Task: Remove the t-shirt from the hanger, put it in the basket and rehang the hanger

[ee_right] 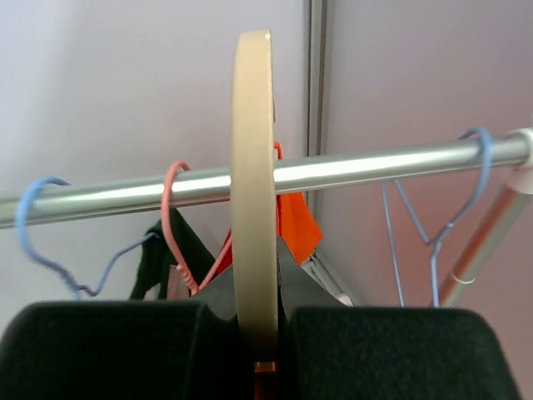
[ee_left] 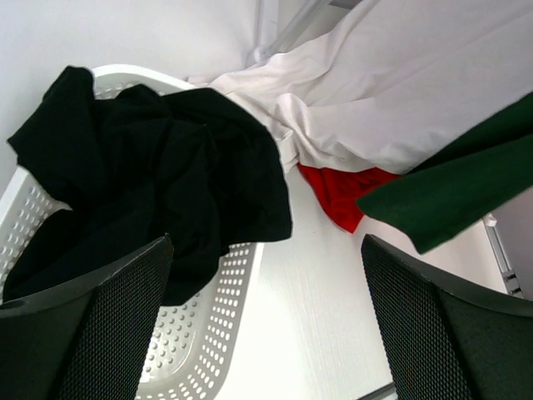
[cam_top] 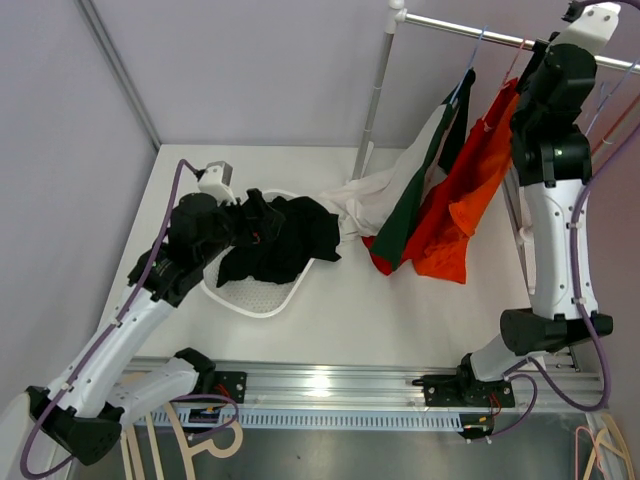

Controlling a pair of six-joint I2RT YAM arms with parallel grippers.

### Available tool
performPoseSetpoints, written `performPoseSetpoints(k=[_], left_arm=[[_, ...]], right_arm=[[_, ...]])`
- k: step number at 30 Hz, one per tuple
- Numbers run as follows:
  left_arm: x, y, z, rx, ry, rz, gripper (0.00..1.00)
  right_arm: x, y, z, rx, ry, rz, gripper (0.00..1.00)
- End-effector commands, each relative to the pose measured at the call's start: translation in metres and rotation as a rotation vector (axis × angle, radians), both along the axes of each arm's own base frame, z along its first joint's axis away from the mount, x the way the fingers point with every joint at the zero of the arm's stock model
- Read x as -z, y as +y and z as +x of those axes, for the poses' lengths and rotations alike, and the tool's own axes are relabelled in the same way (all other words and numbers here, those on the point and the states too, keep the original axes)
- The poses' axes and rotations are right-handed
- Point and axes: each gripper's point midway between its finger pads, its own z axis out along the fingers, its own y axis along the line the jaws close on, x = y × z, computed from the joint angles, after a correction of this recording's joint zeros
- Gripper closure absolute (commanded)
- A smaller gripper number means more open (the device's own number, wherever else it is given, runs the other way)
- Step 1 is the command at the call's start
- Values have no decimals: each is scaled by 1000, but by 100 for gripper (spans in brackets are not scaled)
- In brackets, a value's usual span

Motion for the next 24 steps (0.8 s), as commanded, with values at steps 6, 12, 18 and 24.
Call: performPoseSetpoints(k=[6, 12, 18, 24], left_arm=[[-66, -34, -25, 135, -199, 23, 1], [-98, -81, -63, 340, -394, -23, 1], [-140, -124, -126, 597, -705, -34, 1], [-144, -185, -177, 750, -952, 94, 1]], right_arm=[[-35, 9, -66, -37, -84, 48, 100], [-10, 20, -93, -43, -72, 149, 100], [6, 30, -97, -42, -36, 212, 100], [18, 40, -99, -17, -6, 249, 100]])
